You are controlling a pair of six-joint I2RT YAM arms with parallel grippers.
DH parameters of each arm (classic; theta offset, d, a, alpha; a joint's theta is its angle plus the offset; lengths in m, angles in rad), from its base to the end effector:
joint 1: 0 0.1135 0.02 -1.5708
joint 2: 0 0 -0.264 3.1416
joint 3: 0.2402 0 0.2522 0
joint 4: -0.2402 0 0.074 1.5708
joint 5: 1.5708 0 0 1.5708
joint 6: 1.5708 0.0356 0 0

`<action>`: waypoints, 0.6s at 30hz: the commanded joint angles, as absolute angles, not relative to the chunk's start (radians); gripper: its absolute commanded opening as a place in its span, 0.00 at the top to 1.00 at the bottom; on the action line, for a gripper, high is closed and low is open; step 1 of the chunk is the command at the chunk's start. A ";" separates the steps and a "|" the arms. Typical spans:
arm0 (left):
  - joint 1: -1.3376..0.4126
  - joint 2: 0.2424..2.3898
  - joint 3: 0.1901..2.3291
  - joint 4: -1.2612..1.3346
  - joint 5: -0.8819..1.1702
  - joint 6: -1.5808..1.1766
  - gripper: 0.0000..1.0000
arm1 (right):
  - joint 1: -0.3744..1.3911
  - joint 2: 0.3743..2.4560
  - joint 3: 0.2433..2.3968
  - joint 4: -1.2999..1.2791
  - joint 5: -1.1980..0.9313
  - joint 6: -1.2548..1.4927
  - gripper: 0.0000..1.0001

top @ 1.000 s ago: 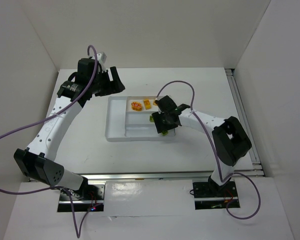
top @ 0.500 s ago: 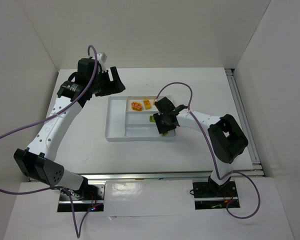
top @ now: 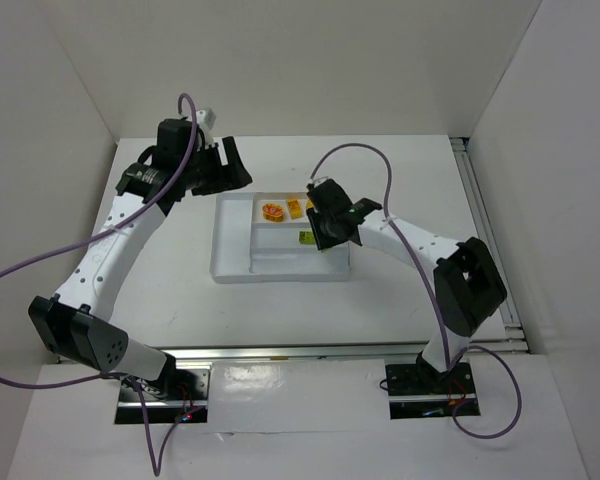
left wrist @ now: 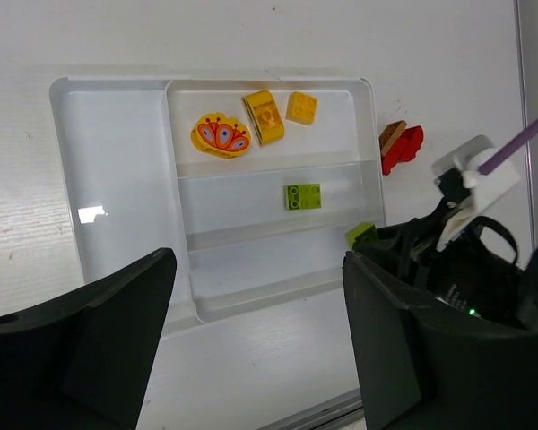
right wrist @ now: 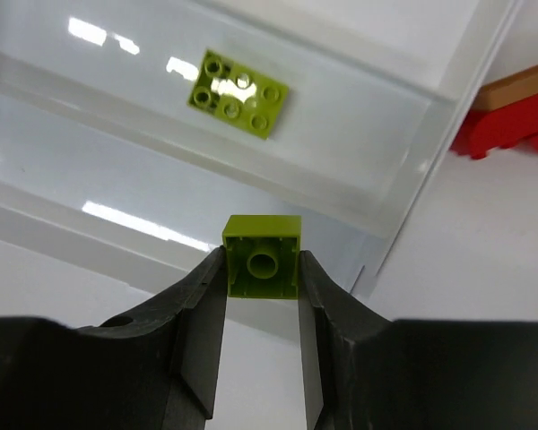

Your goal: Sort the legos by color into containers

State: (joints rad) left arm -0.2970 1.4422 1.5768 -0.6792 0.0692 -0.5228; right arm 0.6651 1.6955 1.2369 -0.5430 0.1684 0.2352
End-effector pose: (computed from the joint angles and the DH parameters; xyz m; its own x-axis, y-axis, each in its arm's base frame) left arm 0.3000 -0.0944 0.4109 -0.6032 -0.3363 -0.7232 0.0546 0.8872 -0.4581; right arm 0.2853 0.2161 0.2289 -0.7698 -0.3117 -0.5570 -0.3681 0.9297 -0.0117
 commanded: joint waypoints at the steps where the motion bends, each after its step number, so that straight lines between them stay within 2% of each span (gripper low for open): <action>1: -0.291 1.407 1.575 -0.655 0.083 -0.503 0.14 | 0.663 1.652 1.307 -0.546 0.247 0.230 0.79; 6: -0.291 1.397 1.575 -0.655 0.083 -0.503 0.14 | 0.624 1.759 1.385 -0.496 0.258 0.230 0.79; 9: -0.291 1.387 1.565 -0.655 0.083 -0.493 0.14 | 0.615 1.828 1.448 -0.498 0.262 0.230 0.71; 10: -0.291 1.378 1.565 -0.655 0.083 -0.492 0.14 | 0.615 1.842 1.465 -0.511 0.262 0.239 0.65; 11: -0.291 1.378 1.565 -0.655 0.071 -0.492 0.14 | 0.615 1.862 1.492 -0.535 0.276 0.253 0.51; 13: -0.291 1.378 1.565 -0.664 0.071 -0.483 0.14 | 0.615 1.862 1.503 -0.548 0.288 0.253 0.39; 14: -0.291 1.368 1.565 -0.664 0.061 -0.483 0.14 | 0.615 1.862 1.503 -0.548 0.301 0.262 0.35; 18: -0.291 1.380 1.565 -0.664 0.080 -0.483 0.14 | 0.615 1.793 1.453 -0.548 0.339 0.284 0.35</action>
